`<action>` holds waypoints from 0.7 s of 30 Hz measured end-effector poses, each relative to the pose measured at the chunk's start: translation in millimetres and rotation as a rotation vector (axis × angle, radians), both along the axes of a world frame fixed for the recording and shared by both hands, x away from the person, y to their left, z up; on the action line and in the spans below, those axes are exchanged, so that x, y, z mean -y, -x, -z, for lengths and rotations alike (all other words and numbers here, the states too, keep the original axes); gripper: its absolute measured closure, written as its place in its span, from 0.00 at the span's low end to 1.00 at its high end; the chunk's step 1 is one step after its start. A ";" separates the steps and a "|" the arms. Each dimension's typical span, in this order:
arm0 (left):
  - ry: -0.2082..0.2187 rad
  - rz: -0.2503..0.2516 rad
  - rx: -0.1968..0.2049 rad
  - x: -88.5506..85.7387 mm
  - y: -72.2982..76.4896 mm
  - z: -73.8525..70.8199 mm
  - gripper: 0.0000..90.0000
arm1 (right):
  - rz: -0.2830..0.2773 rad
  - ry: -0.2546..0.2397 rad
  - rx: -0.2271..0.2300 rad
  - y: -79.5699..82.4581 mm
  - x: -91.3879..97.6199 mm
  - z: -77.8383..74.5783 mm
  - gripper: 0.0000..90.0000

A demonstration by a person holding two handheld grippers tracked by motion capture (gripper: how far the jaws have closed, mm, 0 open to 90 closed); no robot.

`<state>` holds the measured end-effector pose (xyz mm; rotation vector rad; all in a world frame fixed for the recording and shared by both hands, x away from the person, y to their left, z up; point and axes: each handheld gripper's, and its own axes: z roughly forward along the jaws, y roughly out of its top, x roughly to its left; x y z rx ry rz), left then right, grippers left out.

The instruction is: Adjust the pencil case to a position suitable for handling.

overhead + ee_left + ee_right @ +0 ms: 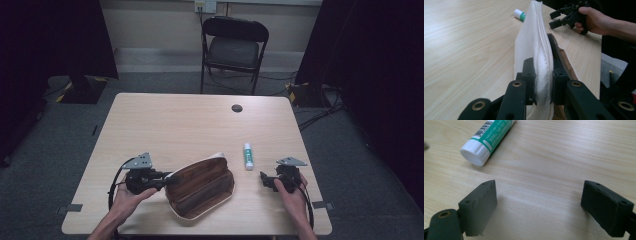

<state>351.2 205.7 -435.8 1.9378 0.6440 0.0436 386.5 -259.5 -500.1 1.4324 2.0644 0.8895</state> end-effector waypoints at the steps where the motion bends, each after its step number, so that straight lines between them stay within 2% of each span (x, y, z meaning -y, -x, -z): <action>1: 0.000 0.000 0.000 0.0 0.0 0.0 0.86 | 0.000 0.000 0.000 0.0 0.0 0.0 0.14; 5: -0.030 -0.029 0.012 0.1 -5.0 2.6 0.85 | 0.000 0.000 0.000 -0.1 0.0 0.0 0.14; 6: -0.076 -0.065 0.023 0.8 -8.0 4.8 0.85 | 0.000 0.000 0.000 -0.1 -0.1 0.0 0.14; 7: -0.076 -0.065 0.023 0.8 -8.0 4.8 0.83 | 0.000 0.000 0.000 -0.1 -0.1 0.0 0.14; 8: -0.086 -0.098 0.022 -0.3 -11.6 6.9 0.83 | 0.000 0.000 0.000 -0.1 -0.1 0.0 0.14; 9: -0.086 -0.098 0.022 -0.3 -11.6 6.9 0.81 | 0.000 0.000 0.000 -0.1 -0.1 0.0 0.14; 10: -0.088 -0.132 0.026 -2.6 -13.4 7.0 0.79 | 0.000 0.000 0.000 -0.1 -0.1 0.0 0.14; 11: -0.088 -0.132 0.026 -2.6 -13.4 7.0 0.76 | 0.000 0.000 0.000 -0.1 -0.1 0.0 0.14; 12: -0.100 -0.173 0.030 -5.9 -12.6 6.5 0.68 | 0.000 0.000 0.000 -0.1 0.0 0.0 0.14; 13: -0.100 -0.173 0.030 -5.9 -12.6 6.5 0.62 | 0.000 0.000 0.000 -0.1 0.0 0.0 0.14; 14: -0.102 -0.208 0.016 -10.4 -8.7 6.3 0.60 | 0.000 0.000 0.000 -0.1 0.0 0.0 0.14; 15: -0.102 -0.208 0.016 -10.4 -8.7 6.3 0.56 | 0.000 0.000 0.000 -0.1 0.0 0.0 0.14; 16: -0.104 -0.232 0.016 -15.4 -2.0 6.9 0.53 | 0.000 0.002 0.000 -0.1 0.1 0.0 0.14; 19: -0.123 -0.255 0.012 -19.5 4.7 9.5 0.53 | 0.000 0.000 0.000 -0.1 0.0 0.0 0.14; 20: -0.162 -0.287 0.029 -21.1 10.0 12.4 0.56 | 0.000 0.000 0.000 -0.1 0.0 0.0 0.14; 21: -0.162 -0.287 0.029 -21.1 10.0 12.4 0.60 | 0.000 0.000 0.000 -0.1 0.0 0.0 0.14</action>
